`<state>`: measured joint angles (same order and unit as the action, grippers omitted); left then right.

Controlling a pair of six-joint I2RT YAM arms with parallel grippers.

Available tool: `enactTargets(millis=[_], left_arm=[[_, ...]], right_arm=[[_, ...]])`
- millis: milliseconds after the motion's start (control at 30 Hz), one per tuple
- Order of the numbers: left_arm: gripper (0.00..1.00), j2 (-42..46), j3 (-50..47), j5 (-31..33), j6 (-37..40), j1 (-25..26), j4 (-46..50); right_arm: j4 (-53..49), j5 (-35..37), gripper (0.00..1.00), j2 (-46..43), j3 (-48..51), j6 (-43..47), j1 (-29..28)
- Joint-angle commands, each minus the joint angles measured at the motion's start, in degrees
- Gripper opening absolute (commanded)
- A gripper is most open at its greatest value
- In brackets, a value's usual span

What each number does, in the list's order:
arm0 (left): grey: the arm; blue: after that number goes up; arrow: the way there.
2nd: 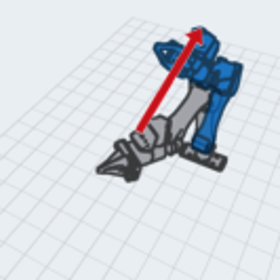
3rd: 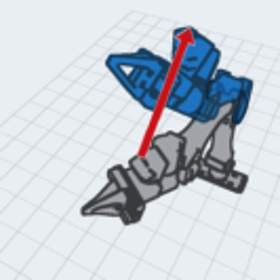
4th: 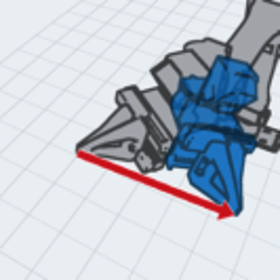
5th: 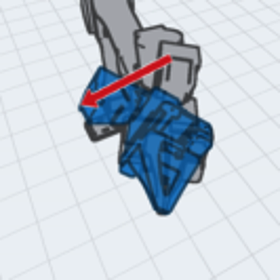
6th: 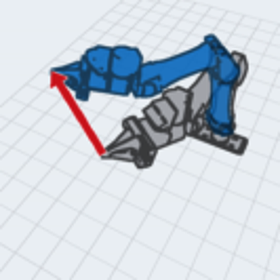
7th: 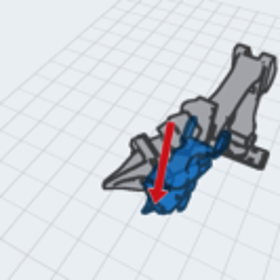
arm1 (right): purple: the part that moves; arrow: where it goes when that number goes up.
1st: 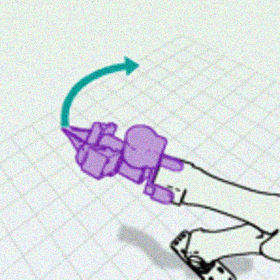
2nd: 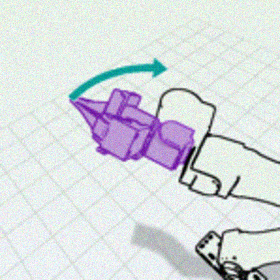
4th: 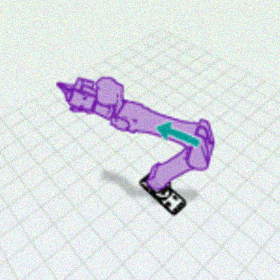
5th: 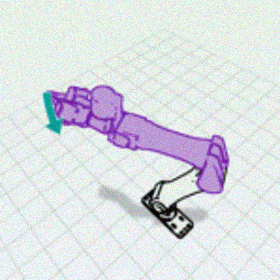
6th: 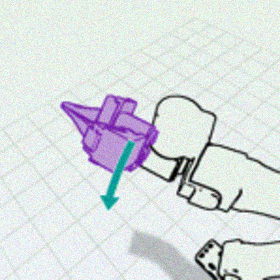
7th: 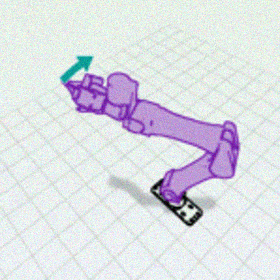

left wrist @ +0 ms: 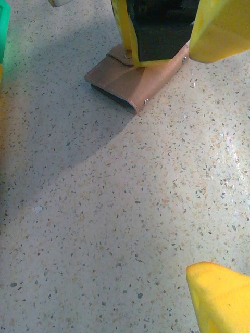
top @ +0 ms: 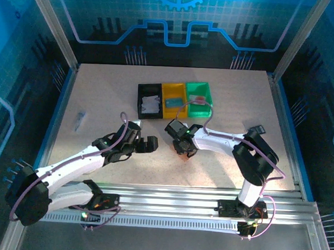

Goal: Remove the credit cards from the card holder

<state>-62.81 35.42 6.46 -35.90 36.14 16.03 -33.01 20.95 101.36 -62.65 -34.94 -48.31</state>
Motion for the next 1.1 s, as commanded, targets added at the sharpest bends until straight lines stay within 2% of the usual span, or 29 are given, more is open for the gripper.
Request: enactTargets(millis=[0,533,633,867,1067], left_arm=[[0.99,-0.7,1.5,0.8,0.5,0.6,-0.6],[0.99,-2.8,1.9,0.7,1.0,2.1,-0.9],[0.99,-3.2,1.8,0.8,1.0,2.3,-1.1],[0.99,-4.2,1.8,0.9,0.9,3.0,-1.8],[0.99,-6.1,2.3,0.8,0.7,3.8,-2.7]], right_arm=[[-0.8,1.3,0.3,1.8,1.4,-0.5,0.7],[-1.9,-0.5,0.21,1.8,1.5,-0.7,0.6],[-2.2,-1.3,0.15,1.8,1.4,-0.4,0.6],[-3.2,-2.7,0.09,1.4,1.1,-0.1,0.4],[-3.8,-4.3,0.0,0.4,0.9,0.4,0.1]])
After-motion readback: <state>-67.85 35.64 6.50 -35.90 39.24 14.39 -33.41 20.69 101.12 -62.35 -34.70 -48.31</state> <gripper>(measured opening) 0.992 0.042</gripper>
